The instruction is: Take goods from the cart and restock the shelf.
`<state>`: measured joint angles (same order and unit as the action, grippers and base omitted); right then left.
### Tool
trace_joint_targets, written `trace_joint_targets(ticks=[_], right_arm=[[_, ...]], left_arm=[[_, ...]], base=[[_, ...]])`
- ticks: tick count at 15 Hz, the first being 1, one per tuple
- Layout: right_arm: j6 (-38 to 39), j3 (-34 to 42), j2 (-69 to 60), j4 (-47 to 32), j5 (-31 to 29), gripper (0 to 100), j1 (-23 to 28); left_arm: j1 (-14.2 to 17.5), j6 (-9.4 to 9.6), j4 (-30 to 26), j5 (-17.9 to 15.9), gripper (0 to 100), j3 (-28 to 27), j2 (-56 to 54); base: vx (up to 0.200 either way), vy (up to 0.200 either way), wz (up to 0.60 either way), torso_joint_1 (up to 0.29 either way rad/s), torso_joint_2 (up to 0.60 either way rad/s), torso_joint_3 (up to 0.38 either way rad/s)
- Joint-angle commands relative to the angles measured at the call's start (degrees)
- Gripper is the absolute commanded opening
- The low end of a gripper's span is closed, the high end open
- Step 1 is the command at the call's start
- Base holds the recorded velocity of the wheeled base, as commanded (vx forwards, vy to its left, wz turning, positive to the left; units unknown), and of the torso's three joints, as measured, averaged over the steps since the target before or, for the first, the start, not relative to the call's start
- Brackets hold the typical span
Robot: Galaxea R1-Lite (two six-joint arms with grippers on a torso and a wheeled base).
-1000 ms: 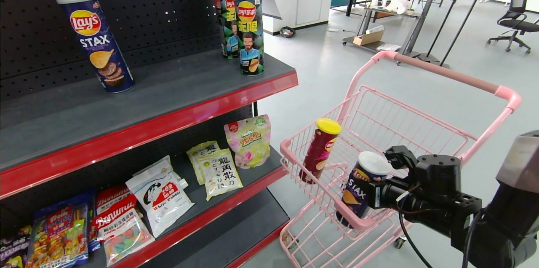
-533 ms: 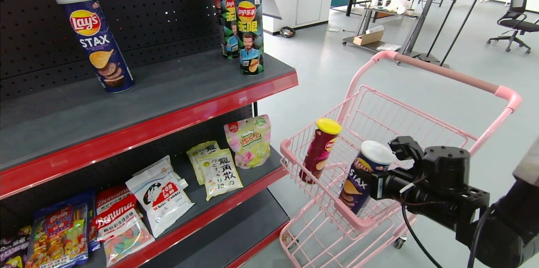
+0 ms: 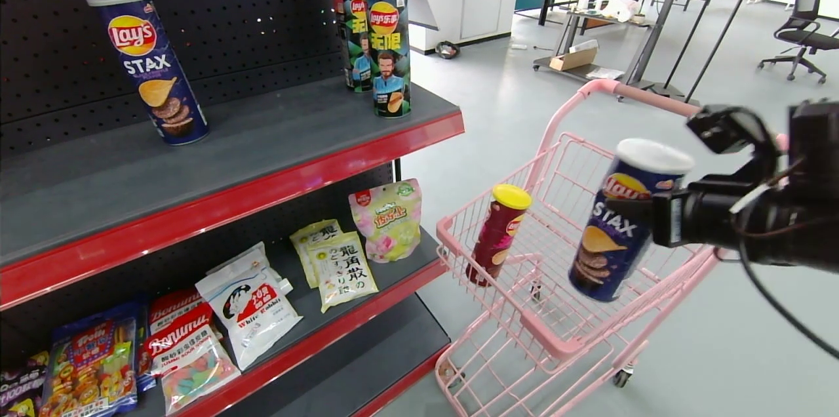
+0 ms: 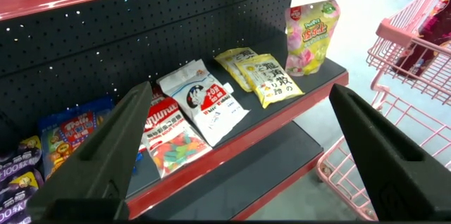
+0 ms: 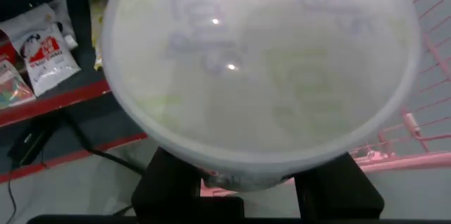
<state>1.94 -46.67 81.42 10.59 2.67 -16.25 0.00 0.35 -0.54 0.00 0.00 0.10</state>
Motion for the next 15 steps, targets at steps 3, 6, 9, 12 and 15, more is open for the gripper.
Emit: trace_joint_targets(ticks=[3, 6, 9, 12, 15], right_arm=[[-0.62, 4.04, -27.46, -12.18, -1.62, 0, 2.63], [-0.71, 4.48, -41.87, -28.17, -1.53, 0, 4.03], [-2.03, 7.38, -53.38, -39.51, -4.87, 0, 6.23], [-3.78, 10.19, -57.08, -41.53, -5.13, 0, 5.53], [-5.1, 10.28, -57.25, -41.27, -6.1, 0, 5.62]], left_arm=[[0.0, 0.0, 0.01, 0.0, 100, 0.0, 0.08], [0.0, 0.0, 0.01, 0.0, 100, 0.0, 0.08], [0.0, 0.0, 0.01, 0.0, 100, 0.0, 0.08], [0.0, 0.0, 0.01, 0.0, 100, 0.0, 0.08], [0.0, 0.0, 0.01, 0.0, 100, 0.0, 0.08]], base=[[0.0, 0.0, 0.0, 0.0, 0.0, 0.0], [0.0, 0.0, 0.0, 0.0, 0.0, 0.0], [0.0, 0.0, 0.0, 0.0, 0.0, 0.0], [0.0, 0.0, 0.0, 0.0, 0.0, 0.0], [0.0, 0.0, 0.0, 0.0, 0.0, 0.0]])
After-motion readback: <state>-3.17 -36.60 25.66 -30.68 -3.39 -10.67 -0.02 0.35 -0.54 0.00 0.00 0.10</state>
